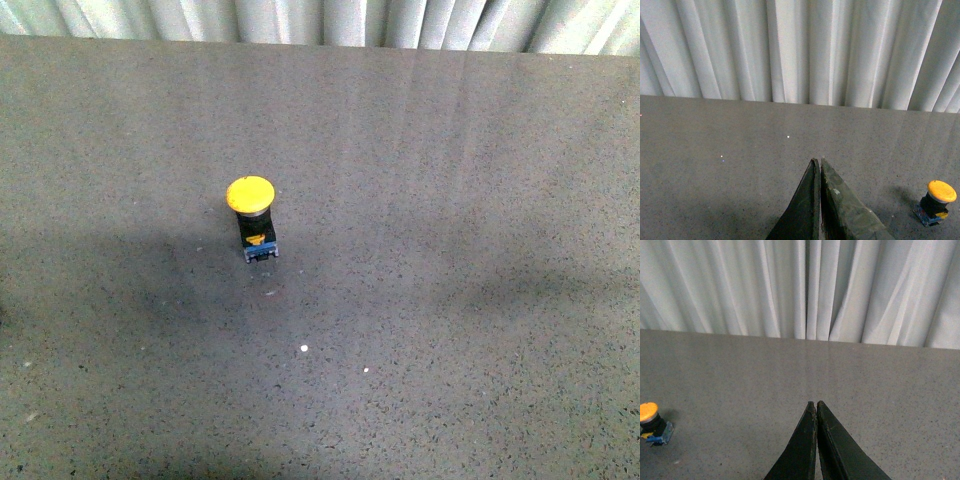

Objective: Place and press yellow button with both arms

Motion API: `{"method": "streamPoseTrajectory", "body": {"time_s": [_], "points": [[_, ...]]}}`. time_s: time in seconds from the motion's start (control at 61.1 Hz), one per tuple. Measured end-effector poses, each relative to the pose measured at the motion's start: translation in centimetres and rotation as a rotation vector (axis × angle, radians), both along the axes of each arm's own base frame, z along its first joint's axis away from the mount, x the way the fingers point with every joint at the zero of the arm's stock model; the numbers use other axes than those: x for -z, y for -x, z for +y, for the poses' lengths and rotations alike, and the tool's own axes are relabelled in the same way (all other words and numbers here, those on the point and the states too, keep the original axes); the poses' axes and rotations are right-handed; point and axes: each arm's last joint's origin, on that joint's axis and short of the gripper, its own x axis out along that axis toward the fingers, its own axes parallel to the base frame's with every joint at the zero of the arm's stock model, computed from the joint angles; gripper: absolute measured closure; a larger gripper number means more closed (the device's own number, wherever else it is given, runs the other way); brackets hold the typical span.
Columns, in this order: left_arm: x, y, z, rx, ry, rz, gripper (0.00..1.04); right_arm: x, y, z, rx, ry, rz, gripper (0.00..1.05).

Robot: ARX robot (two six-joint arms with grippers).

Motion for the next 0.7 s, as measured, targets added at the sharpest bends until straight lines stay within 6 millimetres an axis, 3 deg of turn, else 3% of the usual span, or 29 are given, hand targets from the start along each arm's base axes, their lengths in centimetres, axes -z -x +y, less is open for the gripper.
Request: {"method": "streamPoseTrajectory", "body": {"time_s": [0.704], "points": [[0.0,0.0,0.0,0.0,0.0,0.0,1.03,-0.3,2.2,0.0,0.0,0.0,-0.013,1.03]]}}
